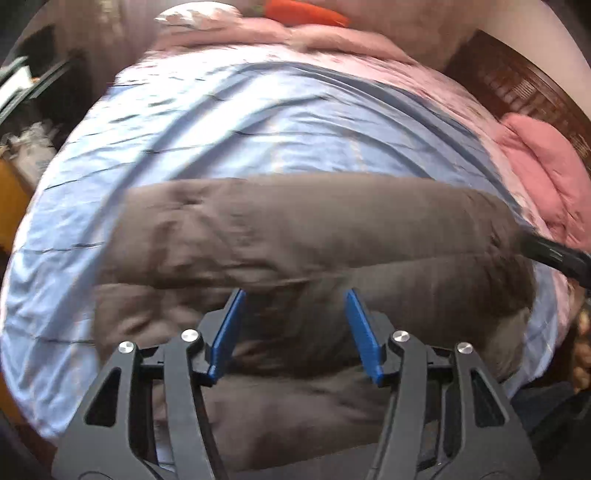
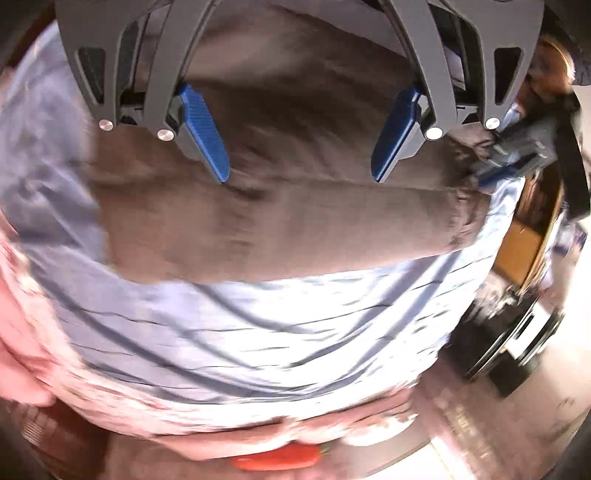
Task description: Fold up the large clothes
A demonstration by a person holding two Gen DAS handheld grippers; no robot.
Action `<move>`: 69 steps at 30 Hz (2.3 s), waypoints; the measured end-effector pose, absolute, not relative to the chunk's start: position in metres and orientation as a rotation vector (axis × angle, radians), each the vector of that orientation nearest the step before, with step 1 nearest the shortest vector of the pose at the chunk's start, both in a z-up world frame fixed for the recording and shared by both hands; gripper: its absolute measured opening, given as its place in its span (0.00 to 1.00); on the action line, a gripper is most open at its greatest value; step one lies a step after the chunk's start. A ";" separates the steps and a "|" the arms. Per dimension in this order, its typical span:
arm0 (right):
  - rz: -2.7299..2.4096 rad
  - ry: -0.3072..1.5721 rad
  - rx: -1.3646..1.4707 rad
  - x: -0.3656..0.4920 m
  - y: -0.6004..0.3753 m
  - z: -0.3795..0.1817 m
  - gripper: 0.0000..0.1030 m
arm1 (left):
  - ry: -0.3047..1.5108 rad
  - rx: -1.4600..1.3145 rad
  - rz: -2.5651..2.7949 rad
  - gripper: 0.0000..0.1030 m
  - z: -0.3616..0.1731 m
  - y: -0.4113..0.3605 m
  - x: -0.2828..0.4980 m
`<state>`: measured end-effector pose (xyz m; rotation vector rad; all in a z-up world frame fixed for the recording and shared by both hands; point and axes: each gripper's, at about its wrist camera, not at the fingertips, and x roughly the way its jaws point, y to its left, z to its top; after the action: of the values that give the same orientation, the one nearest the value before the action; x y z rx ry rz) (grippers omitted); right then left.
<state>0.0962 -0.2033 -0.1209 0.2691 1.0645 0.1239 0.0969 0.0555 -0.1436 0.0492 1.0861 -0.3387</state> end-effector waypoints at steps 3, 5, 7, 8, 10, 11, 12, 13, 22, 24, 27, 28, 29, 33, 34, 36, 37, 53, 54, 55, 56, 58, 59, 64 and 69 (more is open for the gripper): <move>0.130 1.133 0.239 0.123 -0.164 -0.139 0.77 | 1.065 0.170 -0.344 0.55 -0.153 0.025 0.101; 0.057 1.197 0.177 0.137 -0.147 -0.163 0.79 | 1.098 0.208 -0.333 0.57 -0.165 0.016 0.105; 0.030 1.200 0.145 0.136 -0.143 -0.172 0.83 | 1.125 0.221 -0.334 0.62 -0.175 0.020 0.108; 0.021 1.204 0.142 0.137 -0.146 -0.174 0.83 | 1.130 0.235 -0.336 0.66 -0.178 0.025 0.107; -0.001 1.208 0.140 0.132 -0.158 -0.174 0.83 | 1.162 0.237 -0.334 0.68 -0.184 0.042 0.102; -0.031 1.210 0.144 0.127 -0.170 -0.175 0.83 | 1.179 0.225 -0.321 0.69 -0.186 0.050 0.103; -0.092 1.213 0.142 0.123 -0.183 -0.179 0.84 | 1.200 0.213 -0.290 0.69 -0.189 0.063 0.104; -0.126 1.210 0.157 0.121 -0.196 -0.186 0.84 | 1.219 0.209 -0.243 0.69 -0.193 0.080 0.106; -0.204 1.181 0.249 0.076 -0.252 -0.172 0.80 | 1.270 0.009 -0.110 0.49 -0.192 0.170 0.110; -0.292 1.251 0.364 0.072 -0.285 -0.198 0.82 | 1.296 0.096 -0.124 0.52 -0.205 0.165 0.108; -0.331 1.279 0.369 0.069 -0.294 -0.211 0.87 | 1.306 0.163 -0.088 0.54 -0.206 0.160 0.104; -0.339 1.276 0.343 0.068 -0.290 -0.206 0.87 | 1.308 0.137 -0.075 0.53 -0.202 0.163 0.102; -0.335 1.264 0.324 0.066 -0.285 -0.198 0.86 | 1.288 0.065 -0.075 0.51 -0.190 0.170 0.100; -0.067 1.178 0.376 0.036 -0.251 -0.152 0.86 | 1.192 0.051 -0.147 0.63 -0.155 0.163 0.070; -0.022 1.178 0.361 0.031 -0.241 -0.149 0.86 | 1.218 0.059 -0.175 0.63 -0.159 0.159 0.065; 0.016 1.239 0.298 0.020 -0.219 -0.163 0.86 | 1.345 0.095 -0.226 0.62 -0.185 0.148 0.057; 0.002 1.292 0.264 0.017 -0.211 -0.181 0.86 | 1.375 0.141 -0.222 0.63 -0.196 0.145 0.056; -0.054 0.922 0.060 -0.013 -0.156 -0.053 0.99 | 0.813 0.149 -0.135 0.98 -0.061 0.123 0.001; -0.070 0.895 0.042 -0.016 -0.148 -0.038 0.99 | 0.816 0.145 -0.106 0.98 -0.052 0.114 -0.006; -0.103 0.866 0.014 -0.025 -0.138 -0.022 0.99 | 0.824 0.138 -0.107 0.98 -0.048 0.111 -0.007; -0.138 0.838 -0.013 -0.037 -0.131 -0.009 0.99 | 0.832 0.123 -0.123 0.98 -0.041 0.106 -0.015; -0.182 0.811 -0.029 -0.055 -0.122 0.007 0.99 | 0.827 0.103 -0.169 0.98 -0.029 0.090 -0.034; -0.169 0.803 -0.014 -0.058 -0.121 0.012 0.99 | 0.820 0.109 -0.182 0.98 -0.024 0.079 -0.037; -0.198 0.831 0.054 -0.057 -0.128 0.027 0.99 | 0.757 0.179 -0.134 0.98 0.013 0.056 -0.049; -0.168 0.879 0.142 -0.042 -0.129 0.049 0.99 | 0.773 0.072 -0.204 0.98 0.044 0.057 -0.048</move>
<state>-0.0421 -0.1286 0.0491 0.1419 0.8792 -0.1685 -0.0478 0.0573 0.0437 0.0725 0.7732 -0.2037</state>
